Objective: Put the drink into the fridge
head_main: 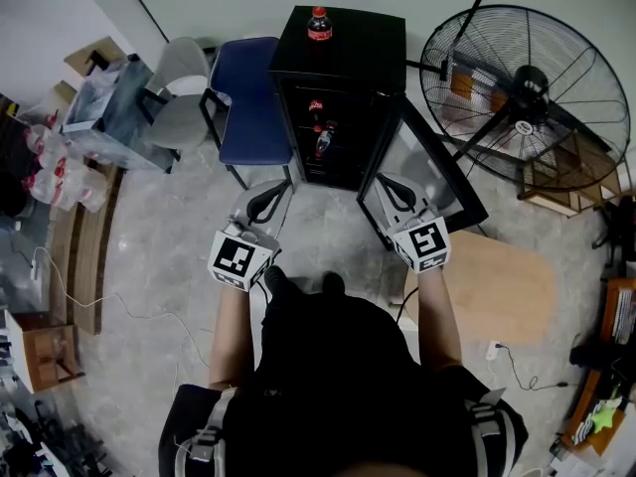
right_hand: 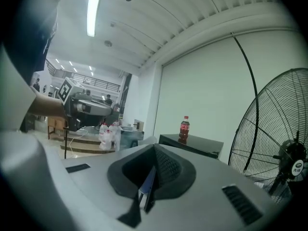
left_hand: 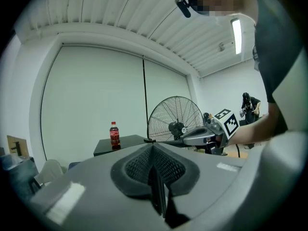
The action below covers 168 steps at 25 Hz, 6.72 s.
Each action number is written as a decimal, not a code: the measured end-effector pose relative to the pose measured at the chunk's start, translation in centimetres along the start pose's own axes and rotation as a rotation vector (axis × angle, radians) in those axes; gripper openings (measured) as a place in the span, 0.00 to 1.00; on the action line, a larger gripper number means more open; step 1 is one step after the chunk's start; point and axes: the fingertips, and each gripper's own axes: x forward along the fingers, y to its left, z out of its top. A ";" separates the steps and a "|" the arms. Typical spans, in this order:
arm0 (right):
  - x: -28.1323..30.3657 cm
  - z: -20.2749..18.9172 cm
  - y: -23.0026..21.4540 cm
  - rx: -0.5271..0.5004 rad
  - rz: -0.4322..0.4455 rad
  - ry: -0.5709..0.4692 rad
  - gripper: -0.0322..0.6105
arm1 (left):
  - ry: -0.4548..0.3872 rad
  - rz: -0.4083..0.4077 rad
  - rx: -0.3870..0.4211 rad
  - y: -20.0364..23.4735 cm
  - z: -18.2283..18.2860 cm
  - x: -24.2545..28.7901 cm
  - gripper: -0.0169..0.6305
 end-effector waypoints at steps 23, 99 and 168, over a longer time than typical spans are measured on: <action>0.3 0.4 0.6 -0.028 0.047 -0.028 0.44 | -0.004 -0.031 0.036 -0.6 0.5 0.7 0.30; 16.8 2.0 -8.1 -0.011 -0.165 0.022 0.40 | -0.012 -0.216 0.050 17.8 -0.8 12.4 0.41; 34.7 8.1 -20.0 0.045 -0.031 0.003 0.39 | 0.042 -0.051 -0.039 27.2 -3.7 13.4 0.40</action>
